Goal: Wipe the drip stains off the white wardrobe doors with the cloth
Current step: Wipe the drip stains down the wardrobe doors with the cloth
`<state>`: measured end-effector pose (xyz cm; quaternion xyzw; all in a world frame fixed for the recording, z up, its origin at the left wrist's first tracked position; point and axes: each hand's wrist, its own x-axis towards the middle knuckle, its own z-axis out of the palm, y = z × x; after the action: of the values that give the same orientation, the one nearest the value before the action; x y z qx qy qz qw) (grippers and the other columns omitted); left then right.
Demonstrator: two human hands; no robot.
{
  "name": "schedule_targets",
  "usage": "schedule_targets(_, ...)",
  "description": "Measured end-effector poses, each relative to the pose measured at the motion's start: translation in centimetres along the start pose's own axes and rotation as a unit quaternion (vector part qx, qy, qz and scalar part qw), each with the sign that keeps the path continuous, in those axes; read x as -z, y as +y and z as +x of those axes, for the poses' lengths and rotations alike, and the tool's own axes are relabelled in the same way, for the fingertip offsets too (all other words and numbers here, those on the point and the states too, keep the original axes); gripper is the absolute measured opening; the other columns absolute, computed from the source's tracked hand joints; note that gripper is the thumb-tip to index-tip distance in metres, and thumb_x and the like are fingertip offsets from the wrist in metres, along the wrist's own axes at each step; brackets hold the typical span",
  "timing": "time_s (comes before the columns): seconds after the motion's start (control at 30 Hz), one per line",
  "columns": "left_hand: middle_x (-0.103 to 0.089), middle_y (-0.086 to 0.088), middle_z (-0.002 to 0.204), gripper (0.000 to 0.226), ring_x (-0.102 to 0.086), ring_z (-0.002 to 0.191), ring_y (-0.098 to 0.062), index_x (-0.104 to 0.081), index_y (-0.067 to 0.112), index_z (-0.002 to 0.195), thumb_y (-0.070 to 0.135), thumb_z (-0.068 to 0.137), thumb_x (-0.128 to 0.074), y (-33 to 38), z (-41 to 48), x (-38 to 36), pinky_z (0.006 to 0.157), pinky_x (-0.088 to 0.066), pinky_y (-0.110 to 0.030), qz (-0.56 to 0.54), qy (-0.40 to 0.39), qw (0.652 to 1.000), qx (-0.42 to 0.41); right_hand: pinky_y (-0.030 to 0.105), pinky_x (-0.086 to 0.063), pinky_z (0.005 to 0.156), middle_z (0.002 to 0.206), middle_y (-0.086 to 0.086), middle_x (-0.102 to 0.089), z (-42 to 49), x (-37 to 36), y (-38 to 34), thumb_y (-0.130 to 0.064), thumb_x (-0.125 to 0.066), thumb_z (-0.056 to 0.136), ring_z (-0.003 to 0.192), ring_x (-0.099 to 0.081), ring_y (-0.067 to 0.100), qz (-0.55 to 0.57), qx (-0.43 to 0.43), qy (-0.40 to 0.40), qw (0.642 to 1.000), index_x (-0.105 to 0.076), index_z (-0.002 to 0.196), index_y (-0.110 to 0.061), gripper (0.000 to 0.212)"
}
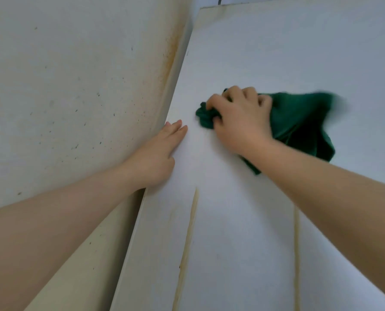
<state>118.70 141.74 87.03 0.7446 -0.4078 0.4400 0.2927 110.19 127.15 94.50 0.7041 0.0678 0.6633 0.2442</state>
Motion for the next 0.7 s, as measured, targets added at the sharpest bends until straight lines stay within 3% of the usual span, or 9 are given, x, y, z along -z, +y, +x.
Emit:
schedule_targets(0.03,0.003,0.009,0.157,0.072,0.007,0.143,-0.007,-0.007,0.019,0.149,-0.01,0.088,-0.032,0.0,0.0,-0.1,0.1,0.006,-0.006,0.001,-0.002,1.0,-0.004,0.036,-0.019,0.081,0.115,0.003,-0.052,-1.8,-0.6,-1.4,-0.019,-0.046,0.087,0.109,-0.042,0.029,0.006,0.029,0.008,1.0,-0.058,0.111,-0.03,0.029)
schedule_targets(0.13,0.003,0.007,0.157,0.073,0.006,0.144,-0.007,-0.007,0.018,0.15,-0.01,0.088,-0.034,-0.3,0.1,0.2,0.103,0.006,-0.008,0.015,-0.006,1.0,-0.005,0.035,-0.023,0.074,0.087,0.003,-0.061,-7.8,-1.7,-3.7,-0.017,-0.045,0.075,0.082,-0.054,0.029,0.116,0.221,-0.008,0.968,-0.068,0.085,-0.023,0.026)
schedule_targets(0.2,0.006,0.006,0.157,0.073,0.007,0.144,-0.008,-0.004,0.018,0.15,-0.009,0.088,-0.033,-0.4,0.0,0.3,0.103,0.006,-0.009,0.037,-0.02,0.999,-0.003,0.035,-0.028,0.075,0.081,0.0,-0.063,-6.9,-1.7,-2.4,-0.021,-0.045,0.072,0.075,-0.056,0.026,0.116,0.271,-0.016,0.955,-0.07,0.079,-0.024,0.027)
schedule_targets(0.27,0.01,0.006,0.157,0.074,0.01,0.143,-0.009,0.0,0.018,0.15,-0.008,0.089,-0.033,-0.2,-0.3,0.3,0.102,0.007,-0.009,0.068,-0.036,0.997,-0.007,0.039,-0.034,0.078,0.086,-0.001,-0.064,-3.5,-1.0,-0.5,-0.024,-0.045,0.074,0.079,-0.058,0.028,0.047,0.221,0.022,0.974,-0.07,0.088,-0.026,0.029)
schedule_targets(0.33,0.013,0.008,0.156,0.074,0.012,0.143,-0.008,0.004,0.018,0.149,-0.008,0.09,-0.032,-0.3,-0.5,0.1,0.098,0.009,-0.006,0.091,-0.04,0.995,-0.003,0.038,-0.027,0.087,0.108,0.0,-0.06,-0.8,0.0,1.4,-0.023,-0.047,0.086,0.101,-0.051,0.03,-0.011,0.089,0.016,0.996,-0.065,0.107,-0.027,0.028)
schedule_targets(0.4,0.014,0.007,0.156,0.075,0.013,0.143,-0.009,0.005,0.018,0.149,-0.009,0.089,-0.031,-0.4,-0.7,0.0,0.098,0.01,-0.006,0.099,-0.038,0.994,-0.005,0.036,-0.019,0.089,0.121,0.001,-0.052,-0.9,0.1,1.3,-0.022,-0.047,0.092,0.113,-0.04,0.029,0.006,-0.003,0.005,1.0,-0.059,0.117,-0.028,0.028)
schedule_targets(0.47,0.014,0.004,0.156,0.076,0.013,0.143,-0.011,0.005,0.016,0.149,-0.009,0.088,-0.032,-0.3,-0.7,-0.2,0.102,0.01,-0.009,0.108,-0.037,0.993,-0.007,0.037,-0.019,0.083,0.112,0.003,-0.056,-4.4,0.0,-1.0,-0.019,-0.051,0.087,0.105,-0.046,0.031,0.013,0.04,0.005,0.999,-0.063,0.107,-0.027,0.024)
schedule_targets(0.6,0.019,0.0,0.156,0.077,0.015,0.143,-0.014,0.011,0.013,0.148,-0.009,0.089,-0.034,-0.5,-1.0,-0.2,0.108,0.009,-0.016,0.152,-0.052,0.987,-0.008,0.038,-0.029,0.075,0.083,0.0,-0.062,-11.7,-0.7,-4.1,-0.015,-0.049,0.076,0.078,-0.057,0.026,0.113,0.251,-0.018,0.961,-0.07,0.08,-0.024,0.023)
schedule_targets(0.7,0.024,-0.005,0.154,0.076,0.016,0.143,-0.019,0.016,0.009,0.146,-0.006,0.09,-0.034,-0.5,-1.8,-0.3,0.111,0.008,-0.02,0.211,-0.069,0.975,-0.012,0.037,-0.035,0.072,0.078,0.0,-0.065,-8.7,-0.7,-2.4,-0.022,-0.048,0.078,0.071,-0.061,0.025,0.089,0.258,0.03,0.962,-0.071,0.075,-0.024,0.024)
